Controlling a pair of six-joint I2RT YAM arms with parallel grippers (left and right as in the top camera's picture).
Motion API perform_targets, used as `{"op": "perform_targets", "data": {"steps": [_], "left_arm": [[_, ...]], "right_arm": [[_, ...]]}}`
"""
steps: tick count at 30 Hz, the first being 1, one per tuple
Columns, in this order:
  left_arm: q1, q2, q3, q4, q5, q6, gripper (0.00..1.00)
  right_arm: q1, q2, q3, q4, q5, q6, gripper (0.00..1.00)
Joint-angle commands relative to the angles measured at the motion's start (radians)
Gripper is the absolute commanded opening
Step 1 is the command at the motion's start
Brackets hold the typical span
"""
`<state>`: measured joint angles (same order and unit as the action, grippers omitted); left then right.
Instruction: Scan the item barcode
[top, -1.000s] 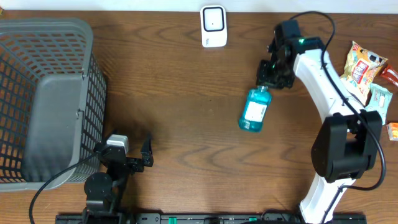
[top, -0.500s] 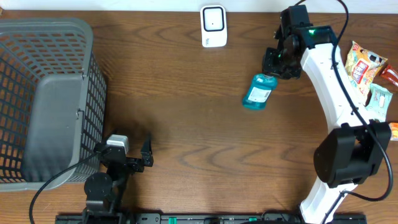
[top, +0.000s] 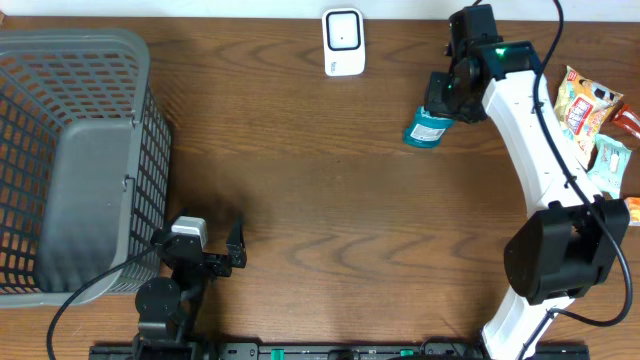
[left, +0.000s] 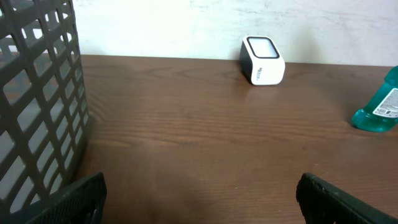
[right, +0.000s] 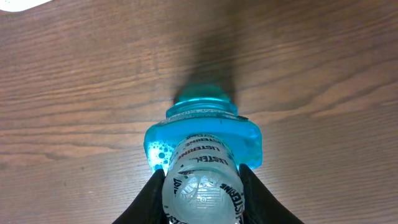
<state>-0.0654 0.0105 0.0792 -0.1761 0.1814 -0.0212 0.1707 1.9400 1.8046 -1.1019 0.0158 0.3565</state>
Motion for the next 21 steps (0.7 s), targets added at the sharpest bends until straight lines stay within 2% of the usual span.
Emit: {"op": "perform_targets", "data": {"steps": [1, 5, 9, 21], "left_arm": [[0.003, -0.005, -0.016, -0.024, 0.013, 0.013, 0.98], [0.003, -0.005, -0.016, -0.024, 0.013, 0.013, 0.98], [0.003, -0.005, -0.016, -0.024, 0.013, 0.013, 0.98], [0.003, -0.005, -0.016, -0.024, 0.013, 0.013, 0.98]], "right_arm": [[0.024, -0.038, 0.026, 0.010, 0.009, 0.014, 0.13], [0.035, -0.038, 0.026, 0.004, 0.008, 0.014, 0.25], [0.041, -0.038, 0.026, 0.000, 0.008, 0.014, 0.33], [0.063, -0.038, 0.026, -0.038, 0.009, 0.014, 0.47]]}}
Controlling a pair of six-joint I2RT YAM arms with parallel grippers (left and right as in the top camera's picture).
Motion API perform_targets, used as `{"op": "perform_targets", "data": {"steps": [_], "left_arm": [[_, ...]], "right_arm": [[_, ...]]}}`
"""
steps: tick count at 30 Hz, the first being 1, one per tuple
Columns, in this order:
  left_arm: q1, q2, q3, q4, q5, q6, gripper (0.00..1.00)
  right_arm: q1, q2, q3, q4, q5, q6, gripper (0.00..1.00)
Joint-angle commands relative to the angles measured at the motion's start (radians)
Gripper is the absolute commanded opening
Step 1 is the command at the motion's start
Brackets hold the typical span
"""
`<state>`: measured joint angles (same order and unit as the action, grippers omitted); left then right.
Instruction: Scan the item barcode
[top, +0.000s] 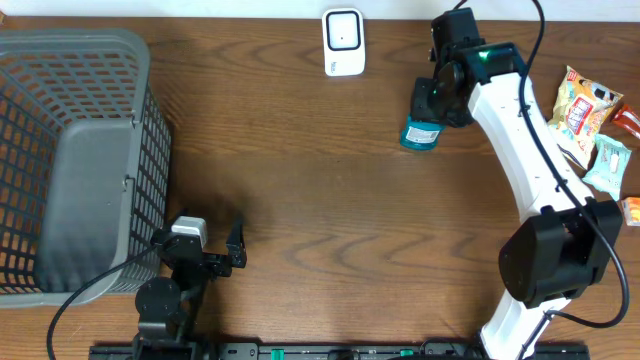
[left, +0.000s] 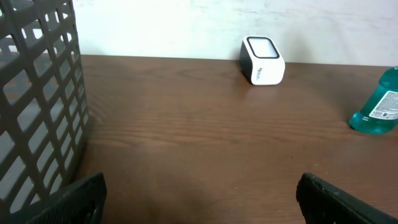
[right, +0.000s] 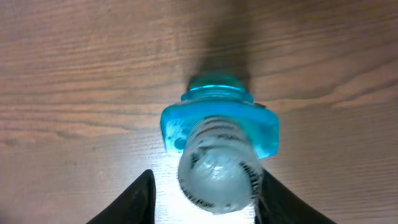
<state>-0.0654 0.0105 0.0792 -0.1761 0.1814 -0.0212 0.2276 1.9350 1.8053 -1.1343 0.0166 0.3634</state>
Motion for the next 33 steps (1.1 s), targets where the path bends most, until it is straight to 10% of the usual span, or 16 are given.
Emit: {"op": "perform_targets", "data": {"steps": [1, 8, 15, 33], "left_arm": [[0.003, -0.005, -0.016, -0.024, 0.013, 0.013, 0.98], [0.003, -0.005, -0.016, -0.024, 0.013, 0.013, 0.98], [0.003, -0.005, -0.016, -0.024, 0.013, 0.013, 0.98], [0.003, -0.005, -0.016, -0.024, 0.013, 0.013, 0.98]], "right_arm": [[0.008, -0.033, 0.026, -0.007, 0.008, 0.007, 0.47], [0.010, -0.086, 0.048, -0.037, 0.007, 0.006, 0.49], [0.010, -0.208, 0.067, -0.044, 0.008, 0.006, 0.99], [-0.038, 0.022, 0.042, -0.010, 0.022, -0.016, 0.99]]}}
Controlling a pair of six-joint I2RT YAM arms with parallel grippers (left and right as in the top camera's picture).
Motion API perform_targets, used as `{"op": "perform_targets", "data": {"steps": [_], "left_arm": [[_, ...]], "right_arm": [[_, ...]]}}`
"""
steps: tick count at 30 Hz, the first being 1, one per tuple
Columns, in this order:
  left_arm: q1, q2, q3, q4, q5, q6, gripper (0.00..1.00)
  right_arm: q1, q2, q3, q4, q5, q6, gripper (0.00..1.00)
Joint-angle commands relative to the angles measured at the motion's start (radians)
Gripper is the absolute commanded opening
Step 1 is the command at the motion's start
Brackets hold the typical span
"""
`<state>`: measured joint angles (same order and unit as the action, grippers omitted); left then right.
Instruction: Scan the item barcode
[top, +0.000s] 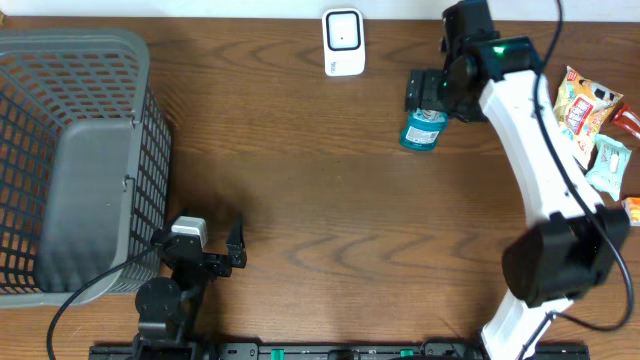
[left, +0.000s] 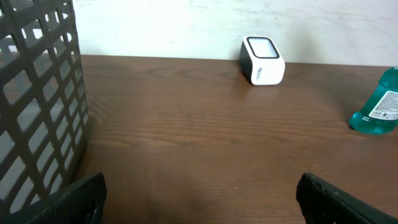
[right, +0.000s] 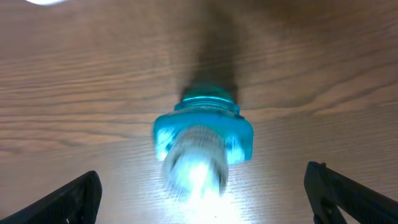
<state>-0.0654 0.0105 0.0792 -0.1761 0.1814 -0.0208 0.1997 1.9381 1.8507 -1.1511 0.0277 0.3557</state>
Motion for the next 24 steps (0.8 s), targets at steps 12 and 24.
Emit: {"op": "perform_targets", "data": {"steps": [12, 24], "left_arm": [[0.003, -0.005, -0.016, -0.024, 0.013, 0.013, 0.98], [0.003, -0.005, -0.016, -0.024, 0.013, 0.013, 0.98]], "right_arm": [[-0.046, 0.053, -0.003, 0.056, -0.015, -0.039, 0.99], [-0.075, 0.037, 0.227, -0.162, -0.360, -0.811, 0.99]]}}
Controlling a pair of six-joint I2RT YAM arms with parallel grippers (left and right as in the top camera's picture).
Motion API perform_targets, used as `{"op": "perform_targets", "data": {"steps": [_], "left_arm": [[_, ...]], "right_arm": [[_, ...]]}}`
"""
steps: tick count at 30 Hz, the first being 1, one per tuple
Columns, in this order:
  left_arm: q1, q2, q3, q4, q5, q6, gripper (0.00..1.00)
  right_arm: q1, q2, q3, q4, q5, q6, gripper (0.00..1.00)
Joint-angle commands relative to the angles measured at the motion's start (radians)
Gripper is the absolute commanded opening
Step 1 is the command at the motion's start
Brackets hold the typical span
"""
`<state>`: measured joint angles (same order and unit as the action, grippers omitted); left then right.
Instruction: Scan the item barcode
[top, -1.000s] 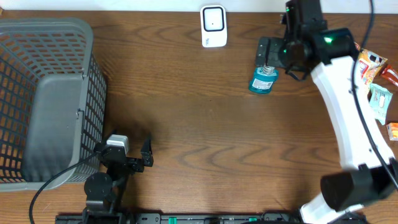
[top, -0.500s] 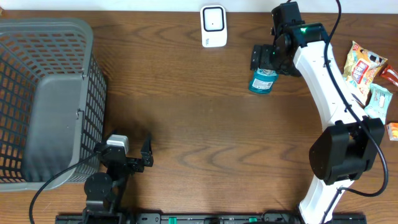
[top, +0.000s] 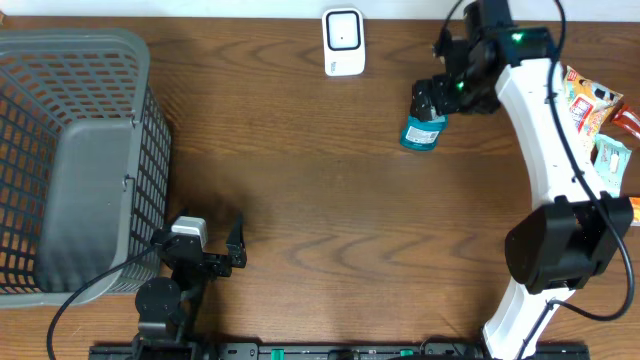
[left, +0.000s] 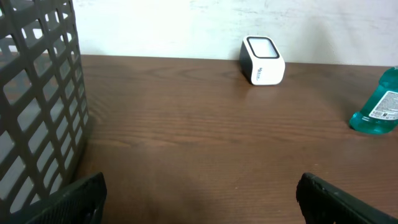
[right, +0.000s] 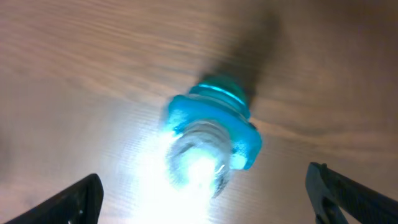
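The item is a teal mouthwash bottle (top: 421, 132) with a clear cap. It stands upright on the brown table, right of the white barcode scanner (top: 343, 42). My right gripper (top: 437, 97) hovers just above the bottle, jaws wide open with nothing between them. The right wrist view looks down on the glare-lit bottle (right: 210, 142), which sits between the spread fingertips (right: 79, 198) without touching them. My left gripper (top: 236, 250) rests open near the front edge. Its view shows the scanner (left: 262, 60) far ahead and the bottle (left: 378, 104) at the right edge.
A tall grey mesh basket (top: 70, 160) fills the left side, close beside the left gripper. Several snack packets (top: 588, 110) lie at the right edge of the table, past the right arm.
The right wrist has shifted slightly back and right and turned, so the bottle now looks skewed in its view. The jaws stay wide open. Bottle and left arm have not moved.
At first my right gripper was shut on the bottle's cap, with the bottle leaning right of the scanner. Then the fingers stood slightly apart and the bottle stood upright a little further left. Later the jaws were wide open above it, and remain so.
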<state>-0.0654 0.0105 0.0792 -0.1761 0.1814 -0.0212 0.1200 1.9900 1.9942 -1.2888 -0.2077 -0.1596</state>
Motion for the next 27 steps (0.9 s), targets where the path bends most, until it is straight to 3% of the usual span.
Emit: {"op": "perform_targets", "data": {"steps": [1, 4, 6, 8, 18, 27], "left_arm": [[0.003, -0.005, -0.016, -0.023, 0.013, 0.013, 0.98], [0.003, -0.005, -0.016, -0.024, 0.013, 0.013, 0.98], [0.003, -0.005, -0.016, -0.024, 0.013, 0.013, 0.98], [0.003, -0.005, -0.016, -0.024, 0.013, 0.013, 0.98], [0.003, -0.005, -0.016, -0.023, 0.013, 0.013, 0.98], [0.003, -0.005, -0.016, -0.023, 0.013, 0.013, 0.98]], "right_arm": [[0.005, -0.014, 0.097, -0.036, -0.136, -0.376, 0.99], [0.003, -0.012, 0.096, -0.063, -0.118, -0.526, 0.99], [0.002, -0.007, 0.079, -0.096, -0.115, -0.614, 0.93], [0.002, -0.005, 0.053, -0.102, -0.115, -0.646, 0.92], [-0.018, 0.000, -0.093, 0.024, -0.072, -0.663, 0.96], [-0.027, 0.017, -0.106, 0.083, -0.057, -0.656, 0.97]]}}
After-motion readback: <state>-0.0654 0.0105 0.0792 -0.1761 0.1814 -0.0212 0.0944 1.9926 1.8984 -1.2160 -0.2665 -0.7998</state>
